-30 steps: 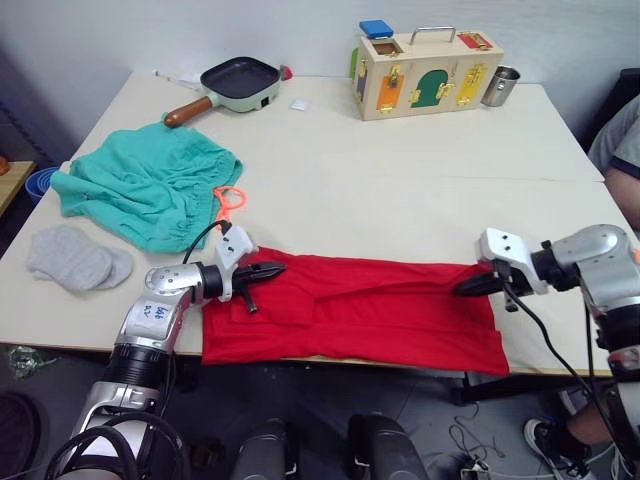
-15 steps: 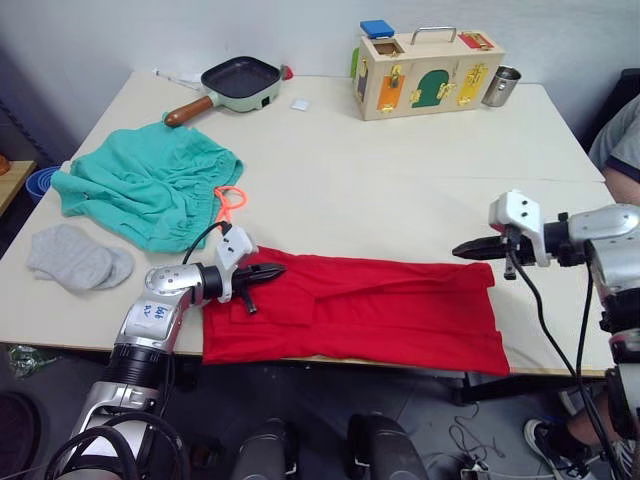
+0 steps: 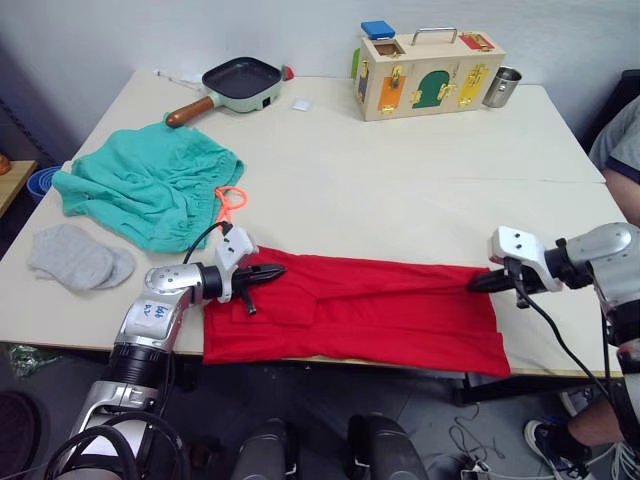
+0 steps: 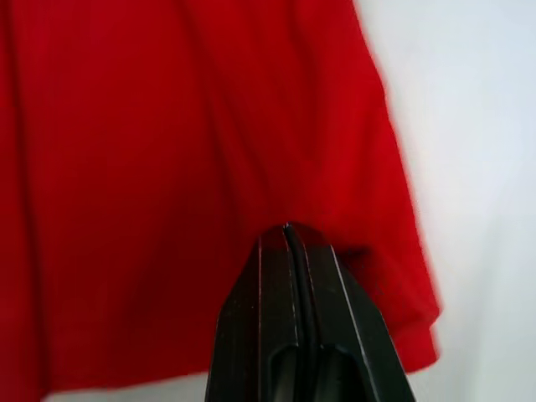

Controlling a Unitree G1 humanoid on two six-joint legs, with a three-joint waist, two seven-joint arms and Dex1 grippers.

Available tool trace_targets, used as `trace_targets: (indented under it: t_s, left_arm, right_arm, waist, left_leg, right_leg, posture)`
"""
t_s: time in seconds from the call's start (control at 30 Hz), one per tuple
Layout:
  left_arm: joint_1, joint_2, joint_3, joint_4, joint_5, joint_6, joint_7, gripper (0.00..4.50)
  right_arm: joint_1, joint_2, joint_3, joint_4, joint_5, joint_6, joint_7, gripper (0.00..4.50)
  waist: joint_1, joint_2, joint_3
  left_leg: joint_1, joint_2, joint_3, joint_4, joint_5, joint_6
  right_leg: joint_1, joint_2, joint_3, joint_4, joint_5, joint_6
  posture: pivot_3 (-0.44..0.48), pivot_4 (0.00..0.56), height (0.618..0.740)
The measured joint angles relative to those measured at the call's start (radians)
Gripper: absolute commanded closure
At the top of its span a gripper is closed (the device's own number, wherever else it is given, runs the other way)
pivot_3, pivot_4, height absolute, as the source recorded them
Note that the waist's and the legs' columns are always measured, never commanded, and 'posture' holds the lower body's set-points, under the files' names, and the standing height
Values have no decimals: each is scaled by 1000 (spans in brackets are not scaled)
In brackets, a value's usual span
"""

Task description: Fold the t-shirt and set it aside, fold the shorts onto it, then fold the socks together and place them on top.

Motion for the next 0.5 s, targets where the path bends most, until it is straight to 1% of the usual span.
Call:
trace_targets:
  t_s: [0.1, 0.2, 0.3, 0.5]
  left_arm:
    - [2, 2, 1, -1, 0, 0, 0, 4500]
    - [3, 1, 1, -1, 0, 0, 0, 4500]
    - [3, 1, 1, -1, 0, 0, 0, 4500]
    - [3, -1, -1, -1, 0, 2, -3, 4500]
  right_arm:
    - [80, -56, -2, -112, 105, 88, 10, 4484]
    - [72, -54, -42, -157, 183, 117, 10, 4484]
    - [20, -35, -69, -144, 190, 101, -1, 4484]
    - [-97, 61, -69, 7, 144, 6, -26, 4484]
  waist:
    - [2, 0, 0]
    - [-7, 0, 0]
    - [-10, 0, 0]
    - [-4, 0, 0]
  left_leg:
    - [0, 0, 0, 0, 0, 0]
    - [0, 0, 0, 0, 0, 0]
    - [0, 1, 1, 0, 0, 0]
    - [0, 0, 1, 0, 0, 0]
  right_leg:
    - [0, 0, 0, 0, 0, 0]
    - [-1, 0, 0, 0, 0, 0]
    - [-1, 0, 0, 0, 0, 0]
    - [-1, 0, 0, 0, 0, 0]
  posture:
    - [0, 150, 740]
    - [0, 150, 740]
    - [0, 150, 740]
    - [0, 150, 740]
